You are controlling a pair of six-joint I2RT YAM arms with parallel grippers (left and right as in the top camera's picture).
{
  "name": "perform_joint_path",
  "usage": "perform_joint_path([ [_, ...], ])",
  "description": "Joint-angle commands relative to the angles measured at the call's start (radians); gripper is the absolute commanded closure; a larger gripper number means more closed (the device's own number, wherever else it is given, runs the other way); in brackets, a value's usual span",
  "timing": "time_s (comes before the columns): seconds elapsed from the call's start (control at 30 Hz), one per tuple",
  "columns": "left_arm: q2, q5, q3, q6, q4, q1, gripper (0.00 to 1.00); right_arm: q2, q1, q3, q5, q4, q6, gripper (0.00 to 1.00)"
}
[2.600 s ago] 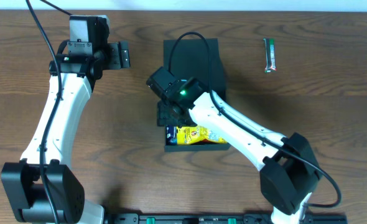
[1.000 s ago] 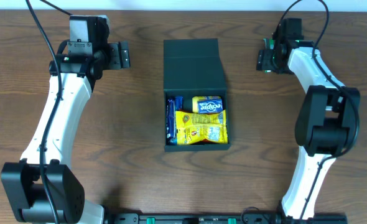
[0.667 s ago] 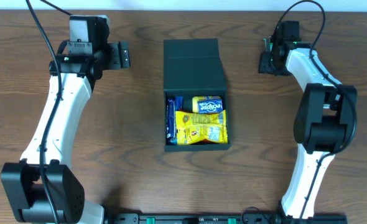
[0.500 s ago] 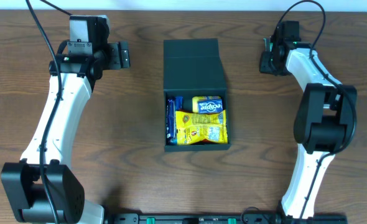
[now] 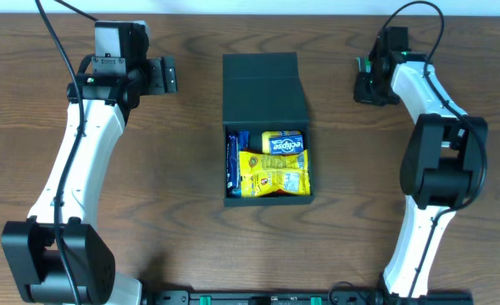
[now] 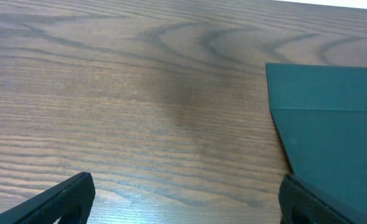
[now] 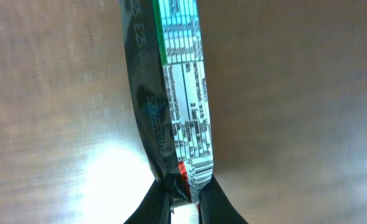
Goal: Pack container
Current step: 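Carry the green-white bar with the right gripper into the box and release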
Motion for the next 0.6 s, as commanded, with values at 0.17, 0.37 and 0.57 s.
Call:
perform_joint_path([
  [0.17,0.0,0.003,-0.004,0.003,0.0,0.002,0.05,0.018,0.037,0.182,-0.009,-0.306,0.03,0.99],
  [0.37,0.0,0.003,-0.004,0.002,0.002,0.002,0.05,0.015,0.077,0.263,-0.009,-0.444,0.036,0.99],
  [0.57,0.0,0.003,-0.004,0.003,0.004,0.002,0.05,-0.05,0.127,0.387,-0.008,-0.548,0.035,0.99],
])
